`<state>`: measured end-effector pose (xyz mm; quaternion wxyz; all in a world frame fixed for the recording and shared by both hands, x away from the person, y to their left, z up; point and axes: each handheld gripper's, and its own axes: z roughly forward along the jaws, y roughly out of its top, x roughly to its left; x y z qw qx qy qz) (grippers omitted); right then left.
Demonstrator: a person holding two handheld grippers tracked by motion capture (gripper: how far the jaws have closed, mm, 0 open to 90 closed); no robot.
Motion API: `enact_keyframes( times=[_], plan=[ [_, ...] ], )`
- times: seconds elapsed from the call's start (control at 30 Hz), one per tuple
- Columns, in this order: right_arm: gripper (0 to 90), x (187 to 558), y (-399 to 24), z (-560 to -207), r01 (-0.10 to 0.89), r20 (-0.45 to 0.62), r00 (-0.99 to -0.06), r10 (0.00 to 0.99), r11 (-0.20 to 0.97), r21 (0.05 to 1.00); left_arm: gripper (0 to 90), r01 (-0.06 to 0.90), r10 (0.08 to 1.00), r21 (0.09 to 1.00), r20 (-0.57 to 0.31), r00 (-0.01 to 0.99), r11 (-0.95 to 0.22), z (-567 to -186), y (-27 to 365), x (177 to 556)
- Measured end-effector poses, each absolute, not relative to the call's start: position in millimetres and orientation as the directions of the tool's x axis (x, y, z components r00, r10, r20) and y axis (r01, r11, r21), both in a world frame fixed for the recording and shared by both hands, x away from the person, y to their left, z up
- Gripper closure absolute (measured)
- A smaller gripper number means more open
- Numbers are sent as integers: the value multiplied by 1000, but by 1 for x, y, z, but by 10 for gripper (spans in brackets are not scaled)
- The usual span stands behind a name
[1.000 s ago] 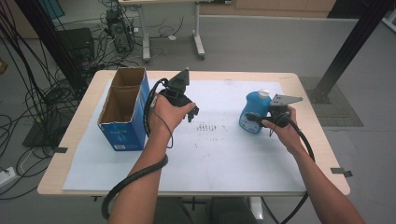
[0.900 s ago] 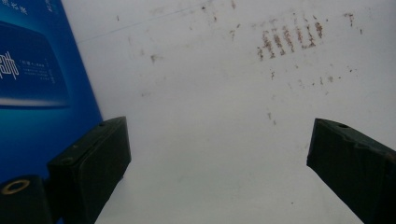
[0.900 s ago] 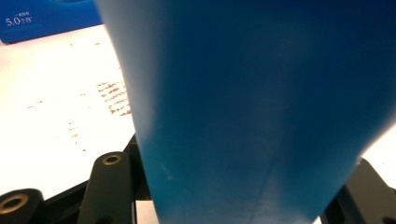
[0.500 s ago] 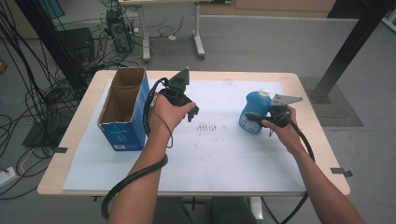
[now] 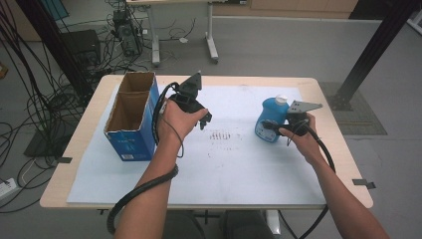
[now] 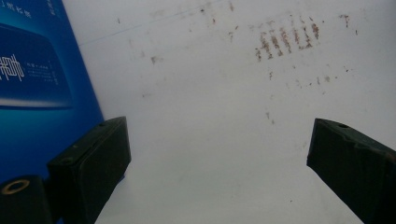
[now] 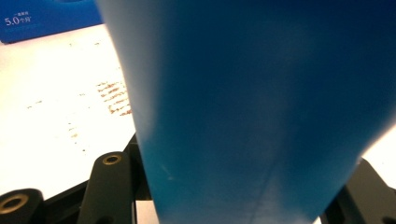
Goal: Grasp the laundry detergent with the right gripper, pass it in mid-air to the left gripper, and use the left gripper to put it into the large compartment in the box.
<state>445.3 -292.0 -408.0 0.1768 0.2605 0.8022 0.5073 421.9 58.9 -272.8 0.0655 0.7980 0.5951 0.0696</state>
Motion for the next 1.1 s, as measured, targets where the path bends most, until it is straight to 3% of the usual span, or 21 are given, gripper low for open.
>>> enact_keyframes(
  times=[0.5,1.1],
  plan=[
    [433,445,-292,-407,243,-18,-798,603,348,906,63,936,954,188,21,299,-298,-272,60,421],
    [436,439,-291,-388,257,-6,-797,604,347,902,56,886,907,207,11,421,-414,-250,60,417]
  ],
)
